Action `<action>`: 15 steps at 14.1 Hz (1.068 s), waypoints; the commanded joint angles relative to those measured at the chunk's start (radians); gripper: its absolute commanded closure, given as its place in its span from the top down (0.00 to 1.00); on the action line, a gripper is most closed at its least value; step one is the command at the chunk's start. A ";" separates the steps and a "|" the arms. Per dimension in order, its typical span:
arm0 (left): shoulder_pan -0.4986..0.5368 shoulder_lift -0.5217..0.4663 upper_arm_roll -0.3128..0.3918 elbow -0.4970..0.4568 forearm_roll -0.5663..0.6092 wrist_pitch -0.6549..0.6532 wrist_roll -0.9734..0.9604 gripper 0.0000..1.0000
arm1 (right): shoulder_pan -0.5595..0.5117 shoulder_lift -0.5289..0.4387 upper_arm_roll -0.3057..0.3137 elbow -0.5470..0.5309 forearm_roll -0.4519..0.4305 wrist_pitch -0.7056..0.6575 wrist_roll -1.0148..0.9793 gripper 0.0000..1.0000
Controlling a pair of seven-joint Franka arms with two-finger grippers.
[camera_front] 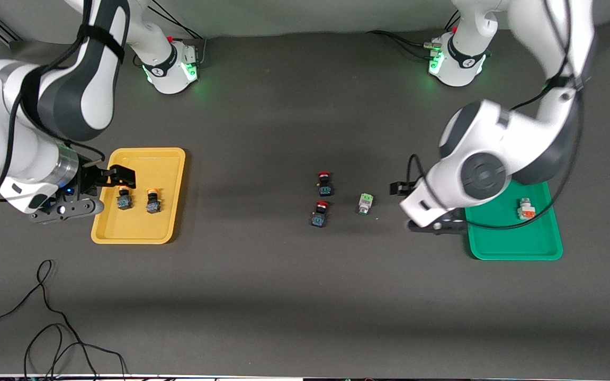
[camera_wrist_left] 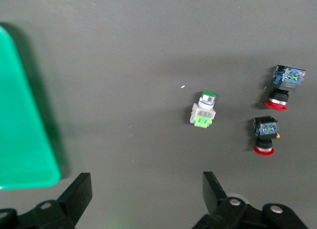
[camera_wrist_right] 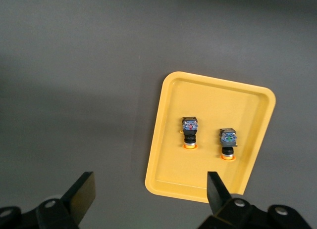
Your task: Place green and yellow buttons in trays
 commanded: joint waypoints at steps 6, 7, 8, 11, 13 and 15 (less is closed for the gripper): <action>-0.099 0.094 0.013 -0.178 0.007 0.341 -0.095 1.00 | 0.052 -0.036 -0.043 0.075 -0.063 -0.057 0.075 1.00; -0.104 0.103 0.013 -0.211 0.013 0.393 -0.095 1.00 | 0.050 -0.061 -0.037 0.076 -0.086 -0.057 0.089 1.00; -0.112 0.108 0.013 -0.248 0.015 0.450 -0.095 1.00 | 0.044 -0.087 -0.020 0.078 -0.100 -0.057 0.103 1.00; -0.112 0.117 0.016 -0.342 0.018 0.599 -0.095 1.00 | -0.011 -0.173 0.078 0.101 -0.180 -0.057 0.152 1.00; -0.121 0.134 0.017 -0.359 0.018 0.654 -0.098 1.00 | -0.100 -0.259 0.207 0.119 -0.256 -0.057 0.190 1.00; -0.127 0.137 0.019 -0.360 0.027 0.676 -0.105 0.72 | -0.236 -0.351 0.389 0.119 -0.348 -0.056 0.239 1.00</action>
